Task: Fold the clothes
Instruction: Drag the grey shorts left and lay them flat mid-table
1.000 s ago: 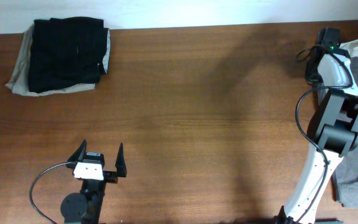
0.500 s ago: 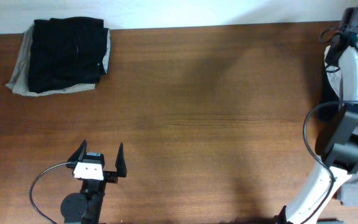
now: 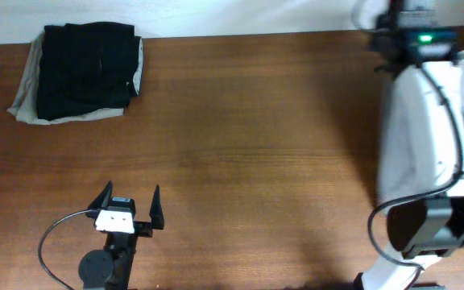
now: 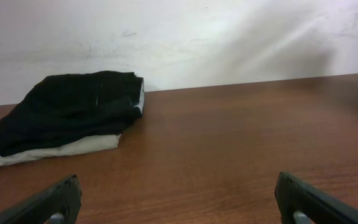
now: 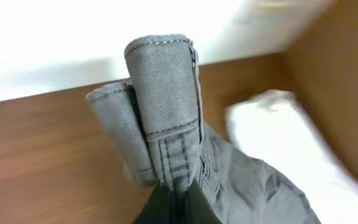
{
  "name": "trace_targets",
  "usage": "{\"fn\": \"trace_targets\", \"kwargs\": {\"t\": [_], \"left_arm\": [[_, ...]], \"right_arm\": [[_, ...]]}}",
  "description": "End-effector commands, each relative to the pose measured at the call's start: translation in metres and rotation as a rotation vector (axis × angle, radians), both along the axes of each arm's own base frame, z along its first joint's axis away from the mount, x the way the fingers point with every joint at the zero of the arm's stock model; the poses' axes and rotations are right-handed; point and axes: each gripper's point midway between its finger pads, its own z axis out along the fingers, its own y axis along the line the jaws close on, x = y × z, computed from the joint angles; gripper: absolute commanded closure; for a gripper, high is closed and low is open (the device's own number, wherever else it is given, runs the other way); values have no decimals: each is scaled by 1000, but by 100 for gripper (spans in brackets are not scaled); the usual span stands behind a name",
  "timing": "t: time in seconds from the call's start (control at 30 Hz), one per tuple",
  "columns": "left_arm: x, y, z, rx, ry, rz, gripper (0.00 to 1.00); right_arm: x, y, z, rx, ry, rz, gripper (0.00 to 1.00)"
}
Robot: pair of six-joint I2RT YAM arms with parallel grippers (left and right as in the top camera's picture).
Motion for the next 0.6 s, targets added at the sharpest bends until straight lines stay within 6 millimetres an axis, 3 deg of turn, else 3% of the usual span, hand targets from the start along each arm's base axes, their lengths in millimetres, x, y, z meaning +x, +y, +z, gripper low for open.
{"fn": "trace_targets", "kwargs": {"t": [0.0, 0.03, 0.17, 0.3, 0.37, 0.43, 0.57], "left_arm": [[0, 0, -2, 16, -1, -1, 1], [0, 0, -2, 15, -1, -1, 1], [0, 0, -2, 15, -1, -1, 1], [0, 0, -2, 15, -1, -1, 1], [0, 0, -2, 15, -1, -1, 1], [0, 0, -2, 15, -1, -1, 1], [0, 0, -2, 15, -1, -1, 1]], "right_arm": [[11, 96, -16, 189, 0, 180, 96], [14, 150, -37, 294, 40, 276, 96], [6, 244, -90, 428, 161, 422, 96], [-31, 338, -158, 444, 333, 562, 96], [-51, 369, -171, 457, 380, 609, 96], [-76, 403, -171, 469, 407, 690, 96], [-111, 439, -158, 476, 418, 770, 96]]}}
